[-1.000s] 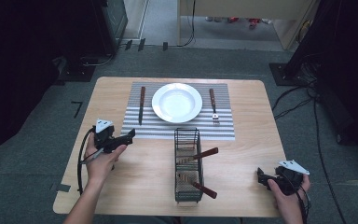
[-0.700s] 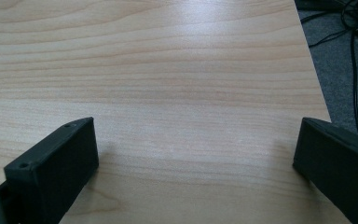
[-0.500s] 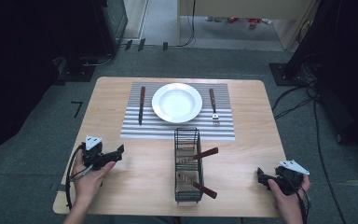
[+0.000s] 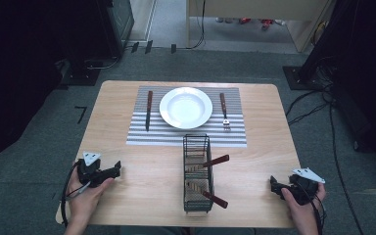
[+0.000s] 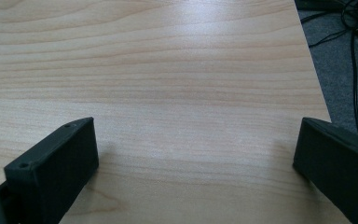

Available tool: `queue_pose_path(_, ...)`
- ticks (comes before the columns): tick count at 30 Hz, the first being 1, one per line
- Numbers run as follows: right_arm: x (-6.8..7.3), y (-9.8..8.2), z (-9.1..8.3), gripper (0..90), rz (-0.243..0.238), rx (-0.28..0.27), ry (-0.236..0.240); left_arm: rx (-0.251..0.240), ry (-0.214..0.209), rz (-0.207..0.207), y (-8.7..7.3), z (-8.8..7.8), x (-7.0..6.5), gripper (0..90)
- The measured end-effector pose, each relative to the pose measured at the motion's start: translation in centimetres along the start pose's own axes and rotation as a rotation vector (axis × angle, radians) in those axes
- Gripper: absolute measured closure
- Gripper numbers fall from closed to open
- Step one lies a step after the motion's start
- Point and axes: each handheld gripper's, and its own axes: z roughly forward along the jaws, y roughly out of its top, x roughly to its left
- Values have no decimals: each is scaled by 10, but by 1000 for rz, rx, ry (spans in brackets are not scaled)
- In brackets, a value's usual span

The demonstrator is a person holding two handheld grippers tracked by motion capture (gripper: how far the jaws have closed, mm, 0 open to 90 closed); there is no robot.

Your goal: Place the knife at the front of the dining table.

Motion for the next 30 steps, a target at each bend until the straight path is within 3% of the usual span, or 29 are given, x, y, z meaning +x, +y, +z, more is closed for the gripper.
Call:
queue_pose_path(2, 0, 0, 0, 0, 0, 0, 0, 8, -14, -22, -1, 3, -1, 70)
queue_pose_path(6, 0, 0, 0, 0, 0, 0, 0, 34, 39, 23, 1, 7, -8, 62)
queue_pose_path(30, 0, 0, 0, 0, 0, 0, 0, 34, 40, 21, 1, 7, -10, 60)
